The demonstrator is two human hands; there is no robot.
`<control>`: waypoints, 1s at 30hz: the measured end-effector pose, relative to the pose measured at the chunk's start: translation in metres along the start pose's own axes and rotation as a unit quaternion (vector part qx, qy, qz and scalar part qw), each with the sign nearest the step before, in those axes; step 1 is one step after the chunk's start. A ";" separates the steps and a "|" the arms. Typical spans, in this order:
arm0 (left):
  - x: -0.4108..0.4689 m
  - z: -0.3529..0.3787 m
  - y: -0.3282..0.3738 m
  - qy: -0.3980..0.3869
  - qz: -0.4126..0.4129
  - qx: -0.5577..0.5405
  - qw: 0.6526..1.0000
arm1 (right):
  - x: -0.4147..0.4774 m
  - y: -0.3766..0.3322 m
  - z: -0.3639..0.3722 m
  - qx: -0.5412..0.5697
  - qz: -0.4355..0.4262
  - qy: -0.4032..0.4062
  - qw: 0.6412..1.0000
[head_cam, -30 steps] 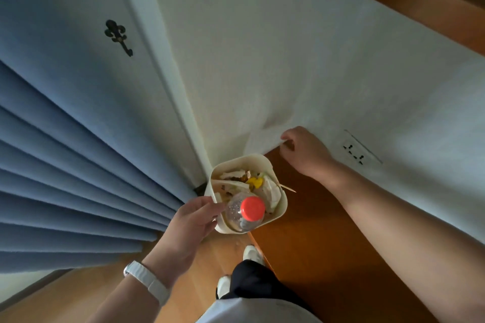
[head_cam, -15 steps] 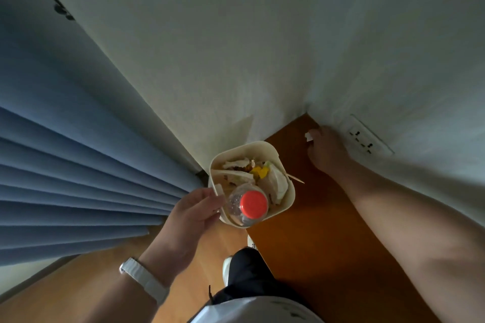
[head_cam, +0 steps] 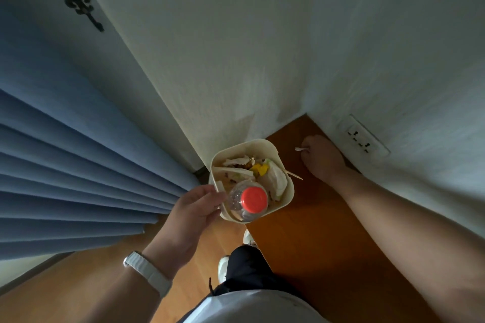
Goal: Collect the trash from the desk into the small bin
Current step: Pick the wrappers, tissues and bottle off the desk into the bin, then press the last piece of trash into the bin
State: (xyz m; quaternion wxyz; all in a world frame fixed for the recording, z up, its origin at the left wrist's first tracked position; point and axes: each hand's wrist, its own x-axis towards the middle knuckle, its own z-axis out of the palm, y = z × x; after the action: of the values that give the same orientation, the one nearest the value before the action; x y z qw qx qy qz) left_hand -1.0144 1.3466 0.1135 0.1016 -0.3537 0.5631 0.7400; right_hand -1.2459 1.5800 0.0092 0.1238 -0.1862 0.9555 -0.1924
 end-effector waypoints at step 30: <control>-0.036 -0.037 0.013 -0.042 -0.004 -0.049 0.998 | -0.100 -0.176 -0.110 0.136 -0.168 -0.029 0.976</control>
State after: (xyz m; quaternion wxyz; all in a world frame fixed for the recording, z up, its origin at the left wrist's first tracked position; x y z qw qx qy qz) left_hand -0.9807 1.3174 0.1421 0.1110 -0.3290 0.5197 0.7806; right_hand -1.1357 1.5044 0.1968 0.1412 -0.3309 0.8716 -0.3330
